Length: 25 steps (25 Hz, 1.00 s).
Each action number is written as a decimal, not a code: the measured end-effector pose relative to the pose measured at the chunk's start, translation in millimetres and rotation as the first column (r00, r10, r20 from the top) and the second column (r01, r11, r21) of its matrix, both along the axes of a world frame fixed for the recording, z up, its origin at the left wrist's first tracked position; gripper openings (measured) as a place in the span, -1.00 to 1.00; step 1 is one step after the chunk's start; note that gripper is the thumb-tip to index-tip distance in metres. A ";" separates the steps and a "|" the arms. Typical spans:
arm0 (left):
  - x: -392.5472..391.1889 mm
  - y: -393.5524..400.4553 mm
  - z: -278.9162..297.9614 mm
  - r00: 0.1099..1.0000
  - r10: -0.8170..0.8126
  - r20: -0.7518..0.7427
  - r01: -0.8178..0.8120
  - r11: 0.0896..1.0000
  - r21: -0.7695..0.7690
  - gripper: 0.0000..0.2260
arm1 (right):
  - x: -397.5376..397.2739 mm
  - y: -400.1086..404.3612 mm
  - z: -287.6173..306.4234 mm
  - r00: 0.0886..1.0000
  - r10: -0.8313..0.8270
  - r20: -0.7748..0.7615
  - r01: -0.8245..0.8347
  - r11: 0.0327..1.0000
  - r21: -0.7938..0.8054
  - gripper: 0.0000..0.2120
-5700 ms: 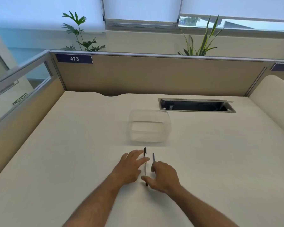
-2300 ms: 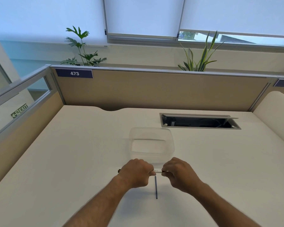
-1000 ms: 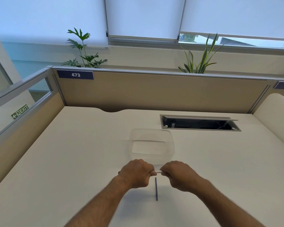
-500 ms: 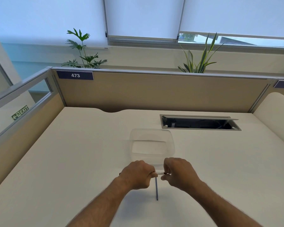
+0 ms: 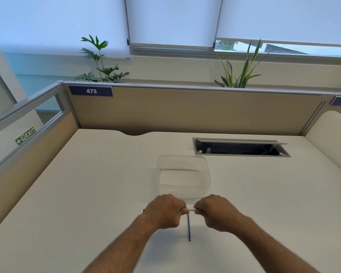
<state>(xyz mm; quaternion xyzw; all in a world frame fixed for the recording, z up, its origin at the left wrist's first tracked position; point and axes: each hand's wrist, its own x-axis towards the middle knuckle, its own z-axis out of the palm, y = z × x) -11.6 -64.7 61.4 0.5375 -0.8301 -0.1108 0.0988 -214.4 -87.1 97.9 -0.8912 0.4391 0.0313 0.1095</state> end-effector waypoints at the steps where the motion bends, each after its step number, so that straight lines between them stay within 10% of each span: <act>1: -0.6 -0.2 -0.8 1.000 0.003 0.006 -0.003 1.000 0.003 -0.78 | -0.1 -0.1 -0.3 1.000 -0.006 -0.008 0.006 0.999 -0.037 -0.82; 17: -14.3 4.1 9.0 0.993 -0.096 0.069 0.103 0.988 -0.116 -0.81 | -3.3 0.9 2.2 0.977 -0.177 0.117 0.190 0.976 -0.107 -0.93; 25: -10.8 0.2 8.8 0.993 -0.084 0.084 0.095 0.987 -0.133 -0.82 | -4.4 3.6 10.3 0.995 -0.071 0.069 0.066 0.995 0.071 -0.62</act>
